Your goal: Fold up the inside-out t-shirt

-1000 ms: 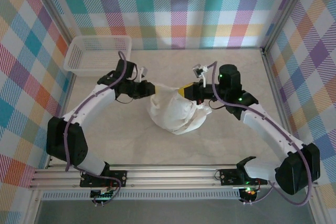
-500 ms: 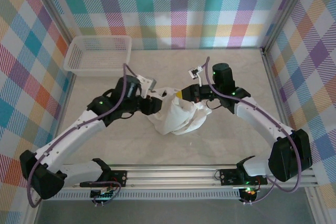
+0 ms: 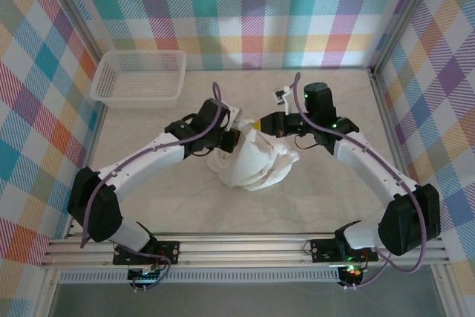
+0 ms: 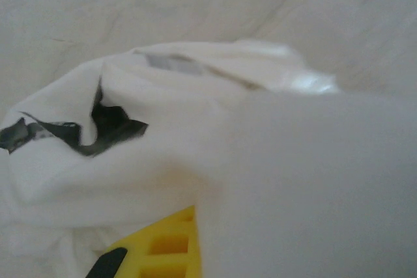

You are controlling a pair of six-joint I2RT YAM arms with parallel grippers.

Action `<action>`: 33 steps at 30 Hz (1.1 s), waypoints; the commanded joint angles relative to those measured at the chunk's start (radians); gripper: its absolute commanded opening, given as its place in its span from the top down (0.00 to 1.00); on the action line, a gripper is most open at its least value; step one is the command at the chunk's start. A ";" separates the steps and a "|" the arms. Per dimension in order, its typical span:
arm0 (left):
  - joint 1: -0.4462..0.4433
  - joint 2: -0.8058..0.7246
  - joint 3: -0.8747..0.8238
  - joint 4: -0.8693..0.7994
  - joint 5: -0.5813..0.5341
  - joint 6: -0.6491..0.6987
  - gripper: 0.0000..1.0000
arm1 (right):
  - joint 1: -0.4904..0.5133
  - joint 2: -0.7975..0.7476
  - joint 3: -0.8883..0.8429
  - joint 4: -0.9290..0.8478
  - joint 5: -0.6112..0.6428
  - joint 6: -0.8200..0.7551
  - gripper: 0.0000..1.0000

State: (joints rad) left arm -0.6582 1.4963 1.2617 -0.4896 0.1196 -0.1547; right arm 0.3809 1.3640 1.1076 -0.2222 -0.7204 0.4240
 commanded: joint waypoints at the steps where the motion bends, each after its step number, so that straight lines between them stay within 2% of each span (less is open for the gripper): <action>1: 0.118 -0.051 0.097 -0.086 0.376 -0.220 1.00 | -0.094 0.130 0.002 -0.134 0.323 -0.131 1.00; 2: 0.143 -0.060 0.090 -0.038 0.511 -0.293 1.00 | -0.092 0.189 0.011 -0.135 0.339 -0.207 1.00; 3: 0.150 -0.076 0.077 0.016 0.587 -0.348 1.00 | -0.092 0.242 0.036 -0.149 0.325 -0.244 1.00; 4: 0.152 -0.089 0.073 0.037 0.618 -0.380 1.00 | -0.091 0.276 0.065 -0.174 0.290 -0.254 1.00; 5: 0.154 -0.100 0.082 0.027 0.626 -0.394 1.00 | -0.091 0.292 0.091 -0.190 0.230 -0.248 0.95; 7: 0.159 -0.097 0.116 -0.028 0.614 -0.392 1.00 | -0.092 0.248 0.081 -0.151 0.152 -0.212 0.78; 9: 0.164 -0.087 0.136 -0.062 0.566 -0.404 1.00 | -0.091 0.147 0.041 -0.117 0.178 -0.150 0.63; 11: 0.167 -0.079 0.143 -0.075 0.522 -0.422 1.00 | -0.082 0.027 -0.017 -0.091 0.242 -0.075 0.60; 13: 0.166 -0.069 0.155 -0.095 0.478 -0.441 1.00 | -0.032 -0.098 -0.094 -0.050 0.315 0.004 0.60; 15: 0.166 -0.059 0.183 -0.113 0.437 -0.448 1.00 | 0.100 -0.214 -0.171 0.006 0.446 0.061 0.59; 18: 0.155 -0.061 0.227 -0.137 0.337 -0.460 1.00 | 0.298 -0.277 -0.223 0.092 0.603 0.194 0.54; 21: 0.109 -0.072 0.262 -0.145 0.197 -0.459 1.00 | 0.414 -0.209 -0.211 0.194 0.660 0.364 0.48; 23: 0.081 -0.074 0.276 -0.144 0.124 -0.478 1.00 | 0.457 -0.127 -0.160 0.209 0.705 0.413 0.38; 25: 0.062 -0.072 0.283 -0.137 0.084 -0.506 1.00 | 0.472 -0.042 -0.110 0.218 0.745 0.457 0.25; 27: 0.049 -0.071 0.291 -0.135 0.044 -0.531 1.00 | 0.474 0.043 -0.070 0.272 0.760 0.446 0.17; 31: 0.025 -0.075 0.307 -0.125 0.016 -0.557 1.00 | 0.474 0.195 0.073 0.113 0.918 0.415 0.15; 32: 0.022 -0.078 0.310 -0.125 0.012 -0.560 1.00 | 0.470 0.223 0.099 0.079 0.954 0.398 0.19; 33: 0.022 -0.083 0.311 -0.133 0.004 -0.562 1.00 | 0.462 0.242 0.116 0.054 0.984 0.369 0.27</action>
State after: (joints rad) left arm -0.6250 1.4422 1.5261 -0.6292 0.1783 -0.6880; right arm 0.8513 1.5764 1.1492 -0.0967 0.1093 0.8162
